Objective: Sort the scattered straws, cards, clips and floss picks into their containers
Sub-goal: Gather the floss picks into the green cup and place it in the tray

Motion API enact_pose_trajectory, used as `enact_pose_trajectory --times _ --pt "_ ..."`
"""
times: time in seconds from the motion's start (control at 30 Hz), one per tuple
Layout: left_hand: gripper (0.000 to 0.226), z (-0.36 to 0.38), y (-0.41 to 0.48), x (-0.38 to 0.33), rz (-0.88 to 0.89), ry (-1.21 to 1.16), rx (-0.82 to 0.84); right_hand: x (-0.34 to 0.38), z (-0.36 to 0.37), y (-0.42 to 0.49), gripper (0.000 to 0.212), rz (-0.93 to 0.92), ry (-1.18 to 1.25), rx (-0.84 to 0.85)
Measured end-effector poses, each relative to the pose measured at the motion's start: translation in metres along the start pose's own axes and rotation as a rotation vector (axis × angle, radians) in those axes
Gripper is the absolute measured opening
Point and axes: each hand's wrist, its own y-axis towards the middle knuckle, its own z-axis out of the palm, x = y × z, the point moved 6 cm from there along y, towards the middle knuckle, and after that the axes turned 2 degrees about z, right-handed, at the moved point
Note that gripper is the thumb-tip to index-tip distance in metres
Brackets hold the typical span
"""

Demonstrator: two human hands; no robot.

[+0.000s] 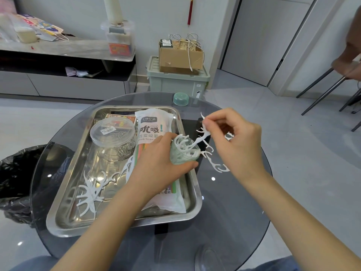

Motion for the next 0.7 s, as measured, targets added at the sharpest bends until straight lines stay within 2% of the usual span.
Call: enact_pose_trajectory --times 0.17,0.27,0.33,0.37,0.4,0.47,0.53,0.63,0.7 --pt "0.054 -0.003 -0.001 -0.002 -0.017 -0.058 -0.023 0.006 0.029 -0.014 0.006 -0.028 -0.033 0.267" --pt "0.055 -0.006 -0.001 0.000 -0.032 -0.043 -0.047 0.006 0.017 -0.004 0.013 -0.152 -0.037 0.138" --pt "0.059 -0.007 -0.001 0.001 -0.038 -0.043 -0.061 -0.018 0.002 0.009 0.016 -0.045 -0.078 0.036" --pt "0.061 -0.006 -0.002 0.002 -0.039 -0.045 -0.063 -0.040 -0.002 0.014 0.020 0.062 -0.175 0.053" --pt "0.063 -0.006 -0.001 0.004 -0.041 -0.046 -0.066 -0.066 -0.002 0.015 0.028 0.202 -0.325 0.141" --pt "0.064 -0.005 -0.001 0.006 -0.041 -0.046 -0.070 -0.115 0.003 0.000 0.057 0.448 -0.584 0.431" --pt "0.065 -0.006 0.000 0.007 -0.047 -0.046 -0.072 -0.139 0.013 -0.020 0.082 0.556 -0.632 0.624" --pt "0.064 -0.007 0.001 0.009 -0.052 -0.047 -0.077 -0.144 0.035 -0.027 0.091 0.510 -0.567 0.679" --pt "0.066 -0.007 0.002 0.010 -0.048 -0.038 -0.076 -0.140 0.050 -0.024 0.077 0.417 -0.613 0.687"
